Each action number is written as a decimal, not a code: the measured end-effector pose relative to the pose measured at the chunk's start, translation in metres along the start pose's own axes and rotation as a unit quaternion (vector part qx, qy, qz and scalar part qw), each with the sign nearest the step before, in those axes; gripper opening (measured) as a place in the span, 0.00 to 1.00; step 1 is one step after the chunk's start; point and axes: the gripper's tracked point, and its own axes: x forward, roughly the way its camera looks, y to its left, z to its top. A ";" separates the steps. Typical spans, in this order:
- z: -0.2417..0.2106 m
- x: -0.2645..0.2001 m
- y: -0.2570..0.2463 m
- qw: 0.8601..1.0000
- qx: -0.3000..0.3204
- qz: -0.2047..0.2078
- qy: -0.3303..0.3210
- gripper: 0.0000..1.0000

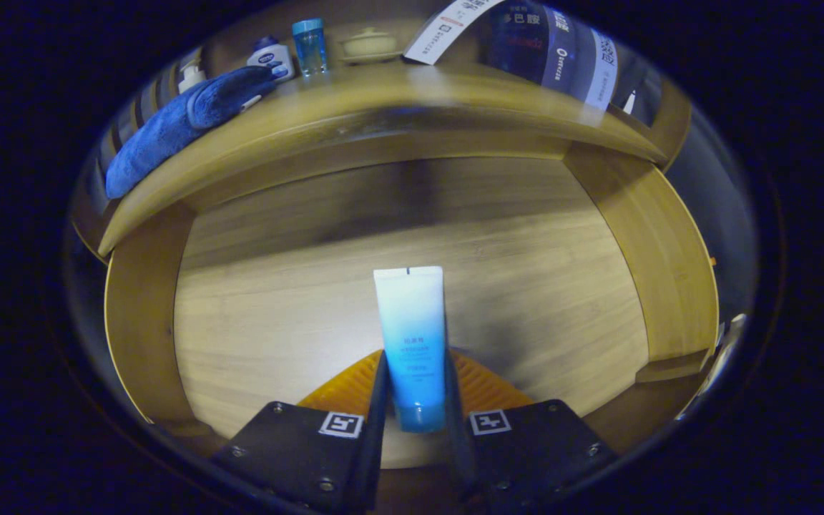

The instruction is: Pull open the drawer, take out the items inside it, and place them on the countertop above the cabinet.

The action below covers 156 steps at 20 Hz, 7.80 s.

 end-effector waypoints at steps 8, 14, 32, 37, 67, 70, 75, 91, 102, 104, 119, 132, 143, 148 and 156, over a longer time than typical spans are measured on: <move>0.008 -0.006 -0.007 0.999 -0.029 -0.030 -0.026 0.39; 0.016 -0.046 -0.018 0.996 -0.003 -0.038 -0.081 0.39; 0.119 -0.208 -0.028 0.951 0.026 -0.049 -0.303 0.39; 0.172 -0.204 -0.014 0.940 0.032 -0.001 -0.340 0.39; 0.198 -0.055 -0.007 0.965 0.066 0.071 -0.244 0.39; 0.202 -0.051 -0.006 0.962 0.074 0.082 -0.249 0.39; 0.211 -0.046 -0.006 0.958 0.079 0.092 -0.259 0.39; 0.228 -0.065 -0.005 0.946 0.074 0.106 -0.298 0.80; 0.217 -0.174 -0.034 0.908 0.041 0.057 -0.412 0.85; 0.207 -0.194 -0.039 0.901 0.034 0.039 -0.430 0.85; 0.067 -0.264 -0.044 0.845 0.038 0.022 -0.533 0.88; -0.033 -0.202 -0.043 0.875 0.047 0.048 -0.479 0.88; -0.060 -0.166 -0.039 0.887 0.067 0.067 -0.451 0.88; -0.070 -0.157 -0.041 0.890 0.078 0.073 -0.442 0.88; -0.069 -0.148 -0.017 0.893 0.054 0.119 -0.430 0.88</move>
